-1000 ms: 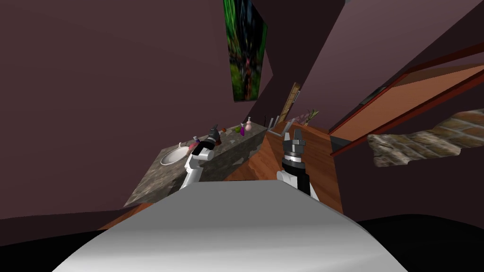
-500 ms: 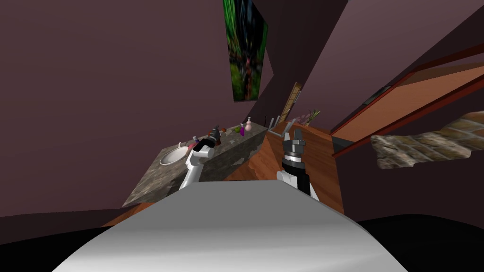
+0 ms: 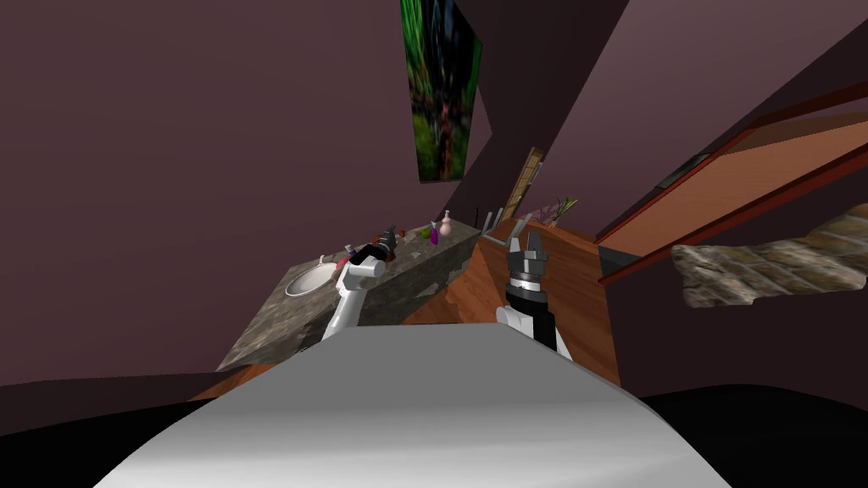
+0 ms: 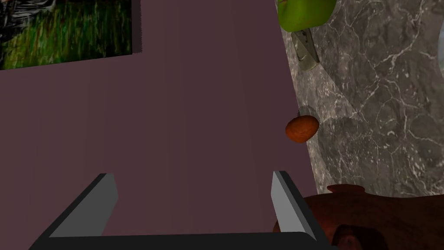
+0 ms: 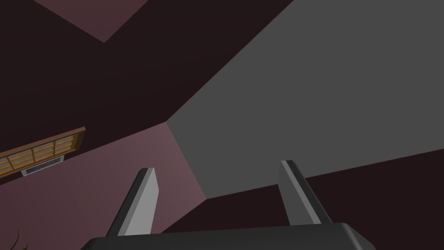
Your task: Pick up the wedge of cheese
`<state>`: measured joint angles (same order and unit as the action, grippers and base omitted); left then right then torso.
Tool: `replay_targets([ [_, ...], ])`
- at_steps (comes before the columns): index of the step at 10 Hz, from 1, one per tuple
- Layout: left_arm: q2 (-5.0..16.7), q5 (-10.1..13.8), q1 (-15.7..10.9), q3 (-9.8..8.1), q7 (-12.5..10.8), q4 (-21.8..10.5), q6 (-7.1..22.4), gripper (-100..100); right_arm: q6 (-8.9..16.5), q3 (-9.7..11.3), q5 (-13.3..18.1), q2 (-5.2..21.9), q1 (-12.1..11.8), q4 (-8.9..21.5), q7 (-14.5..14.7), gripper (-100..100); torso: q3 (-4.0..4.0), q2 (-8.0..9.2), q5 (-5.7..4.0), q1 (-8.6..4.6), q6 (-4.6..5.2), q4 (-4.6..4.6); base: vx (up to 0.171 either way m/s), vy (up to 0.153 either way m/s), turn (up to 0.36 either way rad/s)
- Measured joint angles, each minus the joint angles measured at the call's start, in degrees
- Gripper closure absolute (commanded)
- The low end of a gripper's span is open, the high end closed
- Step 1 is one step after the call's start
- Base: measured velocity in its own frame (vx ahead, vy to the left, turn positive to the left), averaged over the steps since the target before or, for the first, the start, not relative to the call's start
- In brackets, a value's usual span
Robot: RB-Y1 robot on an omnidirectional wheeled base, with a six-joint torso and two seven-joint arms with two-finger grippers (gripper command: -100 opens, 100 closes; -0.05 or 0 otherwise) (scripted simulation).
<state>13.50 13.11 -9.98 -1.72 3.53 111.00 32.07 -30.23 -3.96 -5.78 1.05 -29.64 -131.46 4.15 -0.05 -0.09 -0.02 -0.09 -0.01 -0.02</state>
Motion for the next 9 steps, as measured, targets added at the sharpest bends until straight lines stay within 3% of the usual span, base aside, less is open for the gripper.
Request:
replay_targets([
  [9,0.25,0.01,-6.64,-1.57,1.24,-5.84,14.21,-100,0.00,0.00,0.00,0.00,0.00,0.00,0.00,0,-0.05,-0.09,-0.01,-0.02,0.00,-0.02,0.030,-0.028,0.015],
])
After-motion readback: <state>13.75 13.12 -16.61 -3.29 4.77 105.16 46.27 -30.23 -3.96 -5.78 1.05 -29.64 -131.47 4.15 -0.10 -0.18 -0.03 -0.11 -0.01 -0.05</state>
